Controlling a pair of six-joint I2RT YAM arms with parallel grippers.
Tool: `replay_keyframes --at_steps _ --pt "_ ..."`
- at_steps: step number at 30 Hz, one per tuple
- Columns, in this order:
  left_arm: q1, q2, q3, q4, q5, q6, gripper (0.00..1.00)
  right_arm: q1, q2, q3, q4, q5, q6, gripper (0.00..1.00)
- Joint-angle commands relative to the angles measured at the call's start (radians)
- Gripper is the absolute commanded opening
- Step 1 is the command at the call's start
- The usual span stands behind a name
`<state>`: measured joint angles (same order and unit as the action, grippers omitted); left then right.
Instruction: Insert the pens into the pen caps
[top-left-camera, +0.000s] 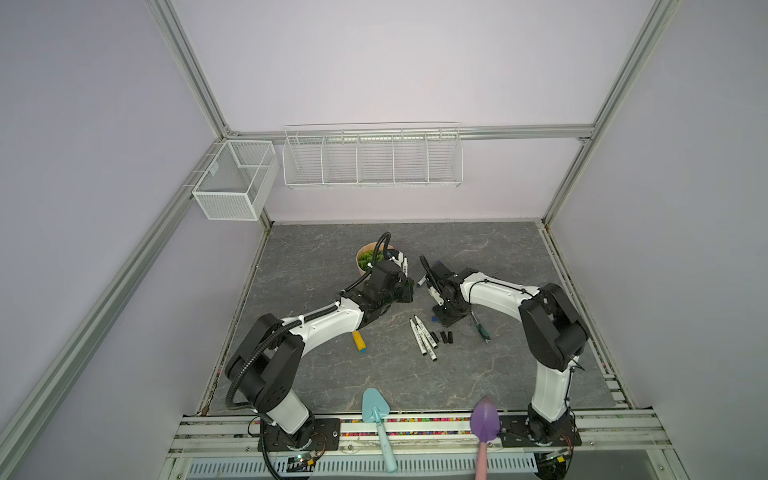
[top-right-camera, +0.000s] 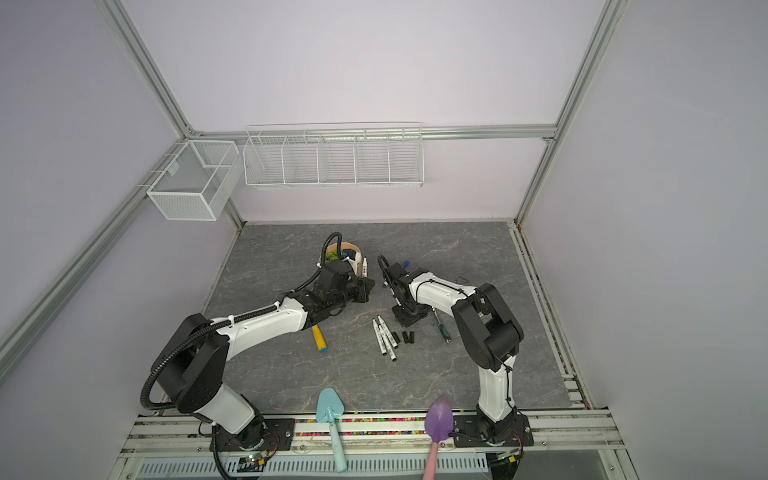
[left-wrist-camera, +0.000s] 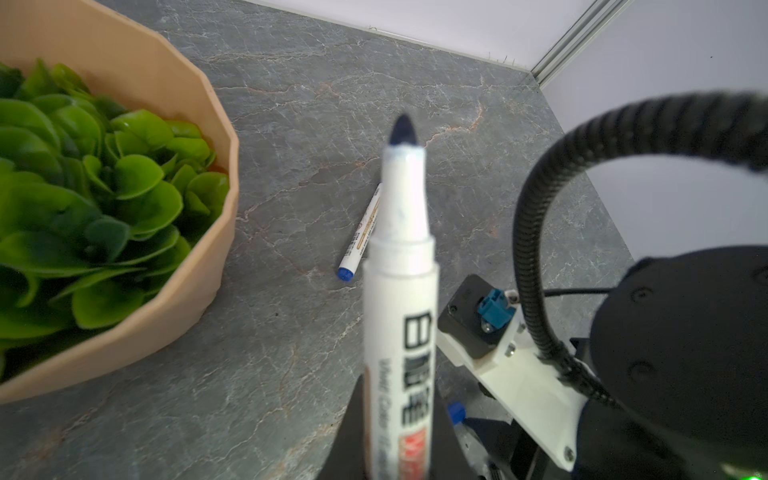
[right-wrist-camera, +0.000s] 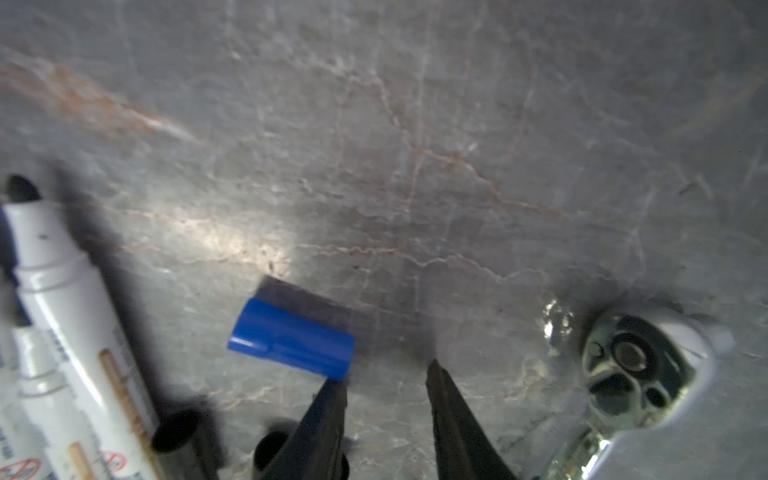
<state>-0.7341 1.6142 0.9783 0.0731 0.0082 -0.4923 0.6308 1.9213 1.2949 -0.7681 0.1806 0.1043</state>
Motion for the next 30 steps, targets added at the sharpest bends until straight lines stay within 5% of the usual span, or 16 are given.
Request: replay_keyframes --at_steps 1,12,18,23,30 --pt "-0.005 0.015 0.039 0.014 0.009 0.007 0.0 -0.018 0.026 0.045 -0.02 0.039 0.019 0.37" --pt "-0.002 0.015 0.033 0.022 -0.01 -0.01 0.0 -0.026 -0.002 0.102 -0.004 -0.134 0.043 0.37" --pt "0.009 -0.014 0.019 0.037 -0.02 -0.016 0.0 -0.029 -0.028 0.081 -0.065 -0.244 0.163 0.51" --pt "0.012 -0.033 0.002 0.043 -0.029 0.0 0.0 -0.028 0.003 0.111 -0.085 -0.239 0.206 0.61" --pt "0.013 -0.057 -0.022 0.045 -0.029 0.004 0.0 -0.028 0.078 0.141 -0.087 -0.26 0.211 0.59"
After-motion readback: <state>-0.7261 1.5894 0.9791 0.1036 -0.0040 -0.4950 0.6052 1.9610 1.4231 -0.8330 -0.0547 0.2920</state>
